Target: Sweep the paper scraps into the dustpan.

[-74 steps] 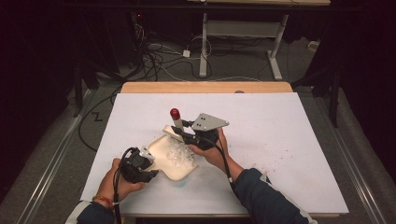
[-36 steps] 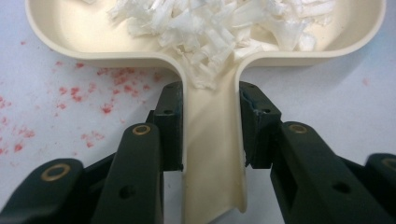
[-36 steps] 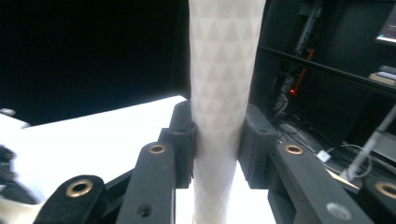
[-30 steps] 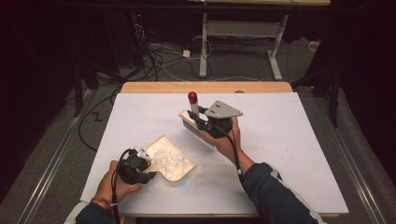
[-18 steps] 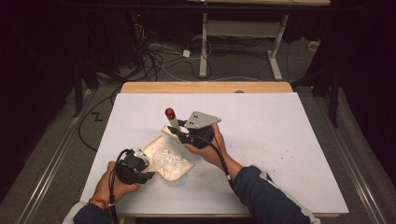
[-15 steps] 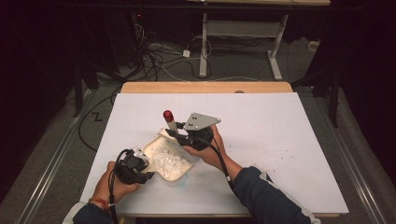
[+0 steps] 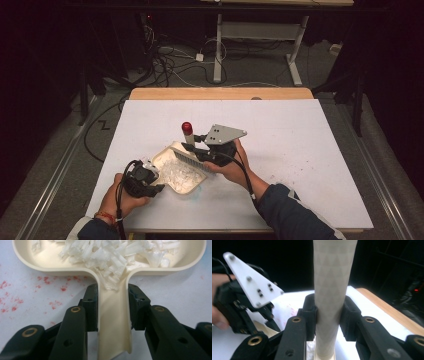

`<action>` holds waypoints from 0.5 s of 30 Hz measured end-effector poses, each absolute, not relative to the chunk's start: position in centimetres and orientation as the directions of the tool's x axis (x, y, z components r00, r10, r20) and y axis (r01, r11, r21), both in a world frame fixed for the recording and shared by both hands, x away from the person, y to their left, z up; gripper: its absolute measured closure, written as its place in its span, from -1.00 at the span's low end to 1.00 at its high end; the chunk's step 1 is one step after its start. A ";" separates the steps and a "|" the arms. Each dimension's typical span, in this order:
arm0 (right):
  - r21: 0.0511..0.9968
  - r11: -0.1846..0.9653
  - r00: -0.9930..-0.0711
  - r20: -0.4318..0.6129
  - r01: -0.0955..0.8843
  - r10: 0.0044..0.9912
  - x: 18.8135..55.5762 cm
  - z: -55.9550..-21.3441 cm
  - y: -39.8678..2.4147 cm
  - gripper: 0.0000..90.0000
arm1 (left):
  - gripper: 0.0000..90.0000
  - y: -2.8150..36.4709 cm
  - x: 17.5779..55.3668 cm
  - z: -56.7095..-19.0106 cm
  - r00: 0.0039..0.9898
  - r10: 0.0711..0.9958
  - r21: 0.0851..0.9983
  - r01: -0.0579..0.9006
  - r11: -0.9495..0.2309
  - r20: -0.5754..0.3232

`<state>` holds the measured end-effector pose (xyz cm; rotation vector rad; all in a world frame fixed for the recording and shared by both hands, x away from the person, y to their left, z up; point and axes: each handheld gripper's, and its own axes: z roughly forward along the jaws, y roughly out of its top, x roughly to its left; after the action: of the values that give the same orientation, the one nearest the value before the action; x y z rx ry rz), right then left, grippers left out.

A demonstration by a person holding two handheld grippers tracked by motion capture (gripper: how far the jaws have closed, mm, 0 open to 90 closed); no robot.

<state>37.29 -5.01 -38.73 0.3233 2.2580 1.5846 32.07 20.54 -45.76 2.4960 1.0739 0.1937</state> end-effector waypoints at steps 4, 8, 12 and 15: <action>0.941 0.337 -0.897 -0.168 -0.022 0.410 37.5 -38.6 -5.5 0.57 | 0.41 20.6 32.0 -45.8 0.693 0.720 0.427 0.662 -0.616 -0.035; 0.948 0.318 -0.884 -0.164 -0.018 0.438 37.7 -38.0 -6.2 0.57 | 0.41 20.5 32.0 -45.8 0.691 0.722 0.431 0.662 -0.613 -0.033; 0.954 0.299 -0.875 -0.144 0.001 0.462 37.9 -37.5 -7.2 0.57 | 0.41 20.5 32.0 -45.9 0.689 0.724 0.430 0.664 -0.612 -0.033; 0.956 0.294 -0.873 -0.138 0.006 0.468 37.9 -37.3 -7.7 0.57 | 0.41 20.5 32.0 -45.9 0.691 0.722 0.426 0.663 -0.616 -0.031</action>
<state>37.89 -7.65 -37.29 0.4252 2.1760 1.6042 31.97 20.50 -45.87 2.4954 1.0766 0.2008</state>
